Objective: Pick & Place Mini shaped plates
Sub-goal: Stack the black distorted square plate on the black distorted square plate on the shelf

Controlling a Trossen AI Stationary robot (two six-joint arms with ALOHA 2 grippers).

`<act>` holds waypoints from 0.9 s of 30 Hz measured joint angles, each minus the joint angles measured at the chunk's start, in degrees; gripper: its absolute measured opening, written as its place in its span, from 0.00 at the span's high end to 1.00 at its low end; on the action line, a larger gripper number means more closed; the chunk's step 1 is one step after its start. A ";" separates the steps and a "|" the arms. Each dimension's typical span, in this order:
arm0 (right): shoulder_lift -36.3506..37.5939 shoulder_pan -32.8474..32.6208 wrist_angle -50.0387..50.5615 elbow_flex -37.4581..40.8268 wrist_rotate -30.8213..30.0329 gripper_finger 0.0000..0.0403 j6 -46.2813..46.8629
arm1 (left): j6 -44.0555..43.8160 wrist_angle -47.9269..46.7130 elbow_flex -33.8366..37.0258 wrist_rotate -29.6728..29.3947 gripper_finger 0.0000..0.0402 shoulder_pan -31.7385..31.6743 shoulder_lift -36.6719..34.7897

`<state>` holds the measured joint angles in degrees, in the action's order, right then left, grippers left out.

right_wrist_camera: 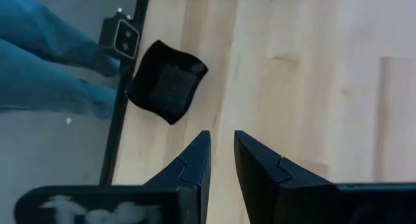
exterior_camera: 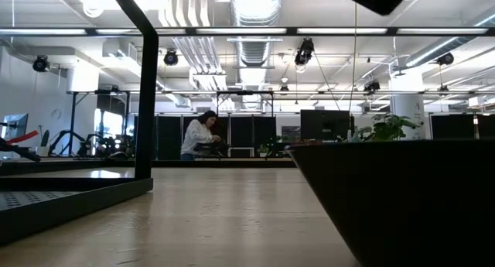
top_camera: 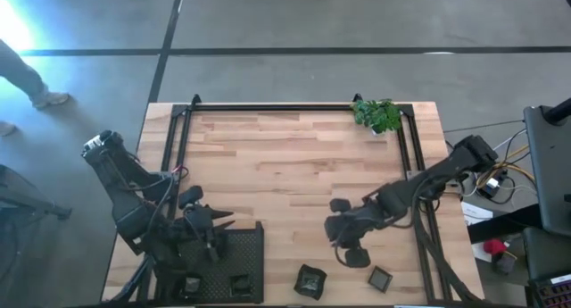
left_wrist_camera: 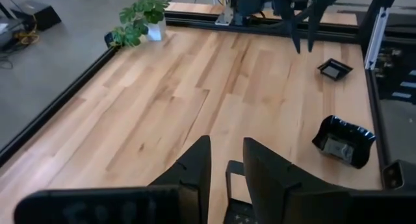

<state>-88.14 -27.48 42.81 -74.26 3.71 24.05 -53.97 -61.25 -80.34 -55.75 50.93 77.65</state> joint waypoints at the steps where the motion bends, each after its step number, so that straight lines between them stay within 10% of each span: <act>1: 0.00 -0.39 -1.94 1.41 0.00 0.84 0.05 | 0.30 -0.15 0.00 0.02 0.79 -0.03 0.00; 12: -4.56 -2.90 -27.87 14.40 0.86 0.84 8.35 | 0.15 -1.74 0.00 0.17 0.79 -0.30 0.00; 27: -14.80 -5.16 -37.69 15.64 2.41 0.84 10.01 | 0.21 -2.05 0.00 1.25 0.79 -0.49 -0.23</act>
<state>-102.94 -32.64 5.12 -58.62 6.12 34.06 -53.76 -63.30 -80.34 -54.49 50.44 77.42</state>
